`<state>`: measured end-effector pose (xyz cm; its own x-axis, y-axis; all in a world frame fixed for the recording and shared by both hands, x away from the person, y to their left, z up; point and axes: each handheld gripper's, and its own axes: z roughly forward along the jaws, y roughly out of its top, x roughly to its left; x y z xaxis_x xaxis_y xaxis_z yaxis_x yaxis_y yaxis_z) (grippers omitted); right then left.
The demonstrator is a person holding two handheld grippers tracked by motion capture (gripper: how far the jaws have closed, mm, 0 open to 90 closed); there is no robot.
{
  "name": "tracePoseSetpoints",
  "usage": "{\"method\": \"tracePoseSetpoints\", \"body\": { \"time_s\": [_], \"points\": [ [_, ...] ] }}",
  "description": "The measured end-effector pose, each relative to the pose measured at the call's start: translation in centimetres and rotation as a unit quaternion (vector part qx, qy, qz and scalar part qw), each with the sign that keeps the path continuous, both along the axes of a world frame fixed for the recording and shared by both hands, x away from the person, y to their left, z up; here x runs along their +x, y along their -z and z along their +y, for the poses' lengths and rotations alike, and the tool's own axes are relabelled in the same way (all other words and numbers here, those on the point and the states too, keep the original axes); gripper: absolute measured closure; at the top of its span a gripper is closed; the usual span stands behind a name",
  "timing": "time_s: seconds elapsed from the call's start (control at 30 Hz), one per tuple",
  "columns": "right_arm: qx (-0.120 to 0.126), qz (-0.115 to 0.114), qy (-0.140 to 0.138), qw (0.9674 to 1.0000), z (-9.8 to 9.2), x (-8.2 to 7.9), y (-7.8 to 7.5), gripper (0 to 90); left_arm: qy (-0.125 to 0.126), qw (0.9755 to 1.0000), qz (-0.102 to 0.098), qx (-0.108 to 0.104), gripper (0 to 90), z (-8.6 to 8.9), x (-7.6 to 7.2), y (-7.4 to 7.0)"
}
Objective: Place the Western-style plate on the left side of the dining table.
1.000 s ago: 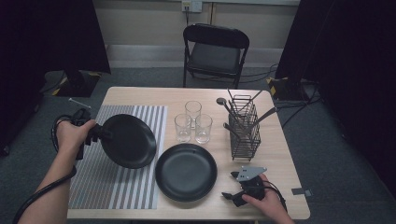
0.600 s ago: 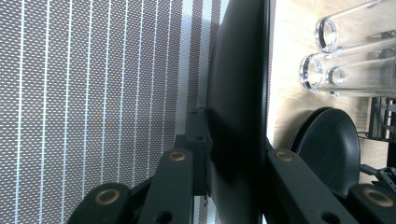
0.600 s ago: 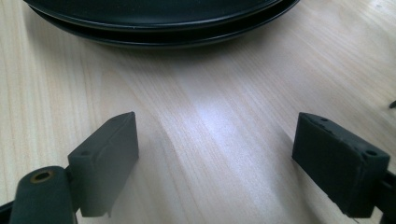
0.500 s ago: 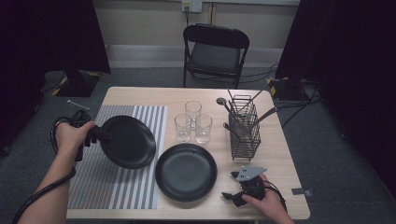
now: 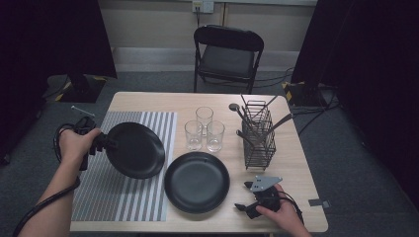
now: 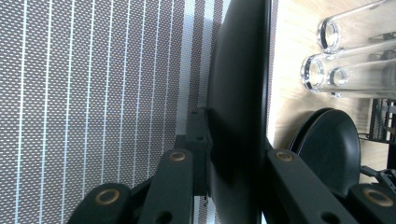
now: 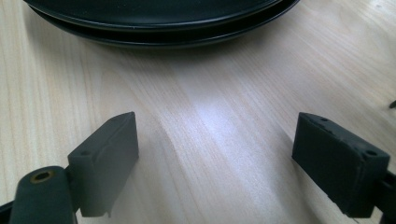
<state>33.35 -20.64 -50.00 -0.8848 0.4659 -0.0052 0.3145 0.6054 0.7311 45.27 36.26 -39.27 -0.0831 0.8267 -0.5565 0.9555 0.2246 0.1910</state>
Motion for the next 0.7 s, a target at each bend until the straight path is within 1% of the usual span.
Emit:
{"method": "tracePoseSetpoints", "body": {
  "time_s": [0.07, 0.27, 0.37, 0.4, 0.43, 0.47, 0.5, 0.53, 0.57, 0.6, 0.63, 0.67, 0.7],
  "points": [
    [0.000, 0.000, 0.000, 1.0000, 0.00, 0.00, 0.00, 13.8, 0.004, 1.0000, -0.001, 0.001, 78.5, 0.10, -0.04, 0.06],
    [0.000, 0.000, 0.000, 1.0000, 0.00, 0.00, 0.00, 13.8, 0.007, 1.0000, -0.002, 0.003, 78.5, 0.15, -0.04, 0.10],
    [0.000, 0.000, 0.000, 1.0000, 0.00, 0.00, 0.00, 13.8, 0.002, 1.0000, -0.003, 0.005, 78.4, 0.18, -0.04, 0.23],
    [0.000, 0.000, 0.000, 1.0000, 0.00, 0.00, 0.00, 13.8, 0.005, 1.0000, -0.002, 0.007, 78.4, 0.24, -0.05, 0.26],
    [0.000, 0.000, 0.000, 1.0000, 0.00, 0.00, 0.00, 13.8, 0.003, 1.0000, 0.000, 0.006, 78.3, 0.22, -0.08, 0.28],
    [0.000, 0.000, 0.000, 1.0000, 0.00, 0.00, 0.00, 13.8, -0.009, 0.9999, -0.003, 0.006, 78.2, 0.12, -0.08, 0.34],
    [0.000, 0.000, 0.000, 1.0000, 0.00, 0.00, 0.00, 13.8, 0.003, 1.0000, 0.000, 0.009, 78.1, 0.29, -0.08, 0.39],
    [0.000, 0.000, 0.000, 1.0000, 0.00, 0.00, 0.00, 13.8, 0.004, 0.9999, -0.001, 0.011, 78.1, 0.33, -0.08, 0.46],
    [0.000, 0.000, 0.000, 1.0000, 0.00, -0.01, 0.00, 13.8, -0.001, 0.9999, 0.005, 0.011, 78.0, 0.27, -0.07, 0.42],
    [0.000, 0.000, 0.000, 1.0000, 0.00, -0.01, 0.00, 13.8, -0.014, 0.9999, 0.003, 0.008, 77.9, 0.11, -0.09, 0.49],
    [0.000, 0.000, 0.000, 1.0000, 0.00, -0.01, 0.00, 13.8, -0.003, 0.9999, 0.007, 0.015, 77.8, 0.22, -0.08, 0.48],
    [0.000, 0.000, 0.000, 1.0000, 0.00, -0.01, 0.00, 13.8, -0.003, 0.9998, 0.008, 0.018, 77.7, 0.21, -0.06, 0.50],
    [0.000, 0.000, 0.000, 1.0000, 0.00, -0.01, 0.00, 13.8, -0.007, 0.9998, 0.004, 0.019, 77.6, 0.14, -0.06, 0.56]
  ]
}}
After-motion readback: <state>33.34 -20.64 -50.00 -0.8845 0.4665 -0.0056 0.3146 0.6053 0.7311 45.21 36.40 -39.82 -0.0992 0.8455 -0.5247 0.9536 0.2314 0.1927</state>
